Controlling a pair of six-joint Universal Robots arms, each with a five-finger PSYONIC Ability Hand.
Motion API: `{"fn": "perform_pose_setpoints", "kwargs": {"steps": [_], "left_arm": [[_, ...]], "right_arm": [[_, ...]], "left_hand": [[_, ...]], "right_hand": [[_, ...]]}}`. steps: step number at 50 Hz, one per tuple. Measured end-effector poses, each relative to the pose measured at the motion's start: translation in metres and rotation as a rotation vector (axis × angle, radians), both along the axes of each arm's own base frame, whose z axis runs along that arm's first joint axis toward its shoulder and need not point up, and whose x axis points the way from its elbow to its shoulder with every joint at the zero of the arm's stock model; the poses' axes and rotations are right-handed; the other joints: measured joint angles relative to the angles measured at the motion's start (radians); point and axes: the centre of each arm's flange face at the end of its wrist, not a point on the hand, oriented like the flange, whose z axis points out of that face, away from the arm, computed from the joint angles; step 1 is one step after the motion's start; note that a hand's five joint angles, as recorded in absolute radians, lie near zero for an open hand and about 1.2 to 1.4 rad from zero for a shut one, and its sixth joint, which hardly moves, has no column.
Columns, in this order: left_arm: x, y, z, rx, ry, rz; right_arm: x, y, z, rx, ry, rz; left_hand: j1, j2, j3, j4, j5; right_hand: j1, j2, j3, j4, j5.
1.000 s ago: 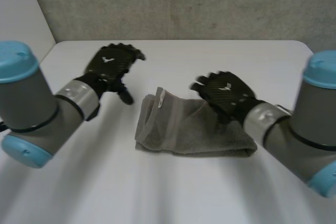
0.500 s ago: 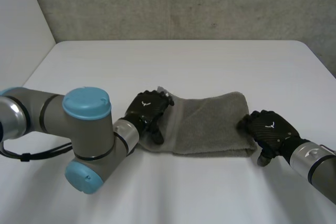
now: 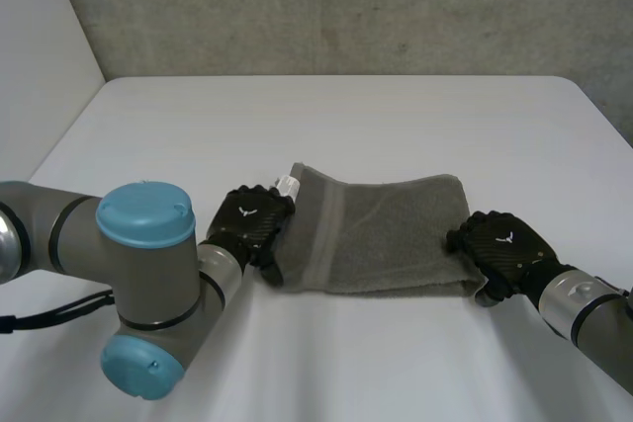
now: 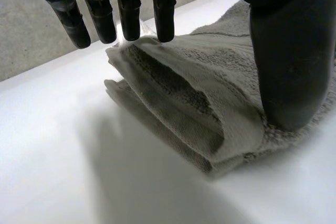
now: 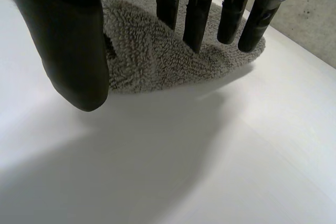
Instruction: Fold the towel.
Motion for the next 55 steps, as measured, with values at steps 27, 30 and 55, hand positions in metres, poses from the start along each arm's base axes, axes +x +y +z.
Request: {"fn": "perform_pose_setpoints", "kwargs": {"steps": [27, 30, 55], "left_arm": [[0.023, 0.000, 0.055, -0.094, 0.083, 0.060], [0.029, -0.003, 0.060, -0.107, 0.090, 0.077], [0.040, -0.021, 0.072, -0.118, 0.153, 0.138]], "right_arm": [[-0.018, -0.025, 0.032, -0.057, 0.005, -0.034], [-0.021, -0.032, 0.049, -0.086, 0.033, -0.013], [0.175, 0.074, 0.040, -0.136, 0.115, 0.627]], "left_hand": [[-0.013, -0.004, 0.000, 0.000, -0.046], [-0.013, -0.004, 0.000, 0.000, -0.046], [-0.013, -0.004, 0.000, 0.000, -0.046]], "right_hand": [[0.605, 0.564, 0.000, 0.000, 0.663], [0.605, 0.564, 0.000, 0.000, 0.663], [0.619, 0.602, 0.000, 0.000, 0.663]]}}
